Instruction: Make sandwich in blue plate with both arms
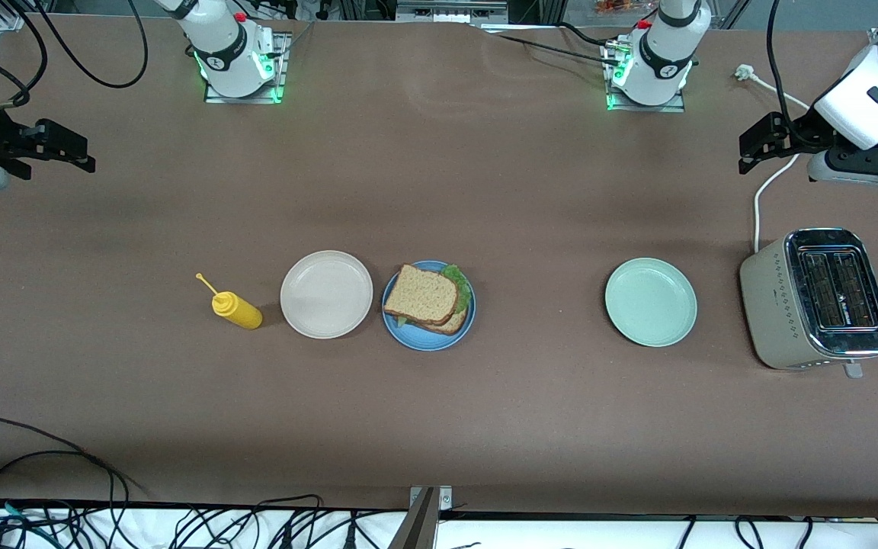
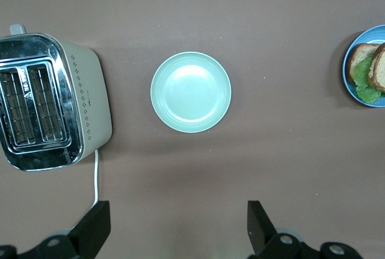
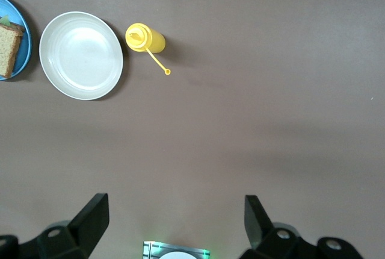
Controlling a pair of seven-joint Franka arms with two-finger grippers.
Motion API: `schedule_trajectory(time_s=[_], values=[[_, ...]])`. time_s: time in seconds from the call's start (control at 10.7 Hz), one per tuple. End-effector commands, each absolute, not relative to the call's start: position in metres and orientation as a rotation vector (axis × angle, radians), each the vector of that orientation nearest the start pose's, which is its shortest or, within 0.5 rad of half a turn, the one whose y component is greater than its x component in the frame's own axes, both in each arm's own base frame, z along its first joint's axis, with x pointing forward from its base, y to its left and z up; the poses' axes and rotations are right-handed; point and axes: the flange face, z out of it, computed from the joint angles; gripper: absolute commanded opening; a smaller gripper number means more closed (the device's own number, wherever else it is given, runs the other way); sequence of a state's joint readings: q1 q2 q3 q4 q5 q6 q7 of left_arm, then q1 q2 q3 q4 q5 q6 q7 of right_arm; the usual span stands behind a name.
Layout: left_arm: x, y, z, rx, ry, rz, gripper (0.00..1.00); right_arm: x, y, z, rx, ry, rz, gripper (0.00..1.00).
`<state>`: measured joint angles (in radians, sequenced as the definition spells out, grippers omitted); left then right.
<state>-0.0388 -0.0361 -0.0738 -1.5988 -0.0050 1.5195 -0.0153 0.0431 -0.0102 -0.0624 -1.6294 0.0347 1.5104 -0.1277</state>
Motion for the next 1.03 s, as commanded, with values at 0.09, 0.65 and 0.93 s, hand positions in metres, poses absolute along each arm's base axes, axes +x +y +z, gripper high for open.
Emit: schedule_trajectory(time_s=[0.09,0.65,0.93], values=[[0.531,-0.067,0.632,-3.139,0.114,0.073,1.00,0.537,-0.004,0.597,-3.085,-0.144,0.155,1.00],[0.530,-0.065,0.637,-3.139,0.118,0.058,1.00,0.537,-0.005,0.609,-3.090,-0.145,0.115,1.00],[0.529,-0.065,0.637,-3.138,0.118,0.063,1.00,0.537,-0.005,0.611,-3.092,-0.148,0.105,1.00]])
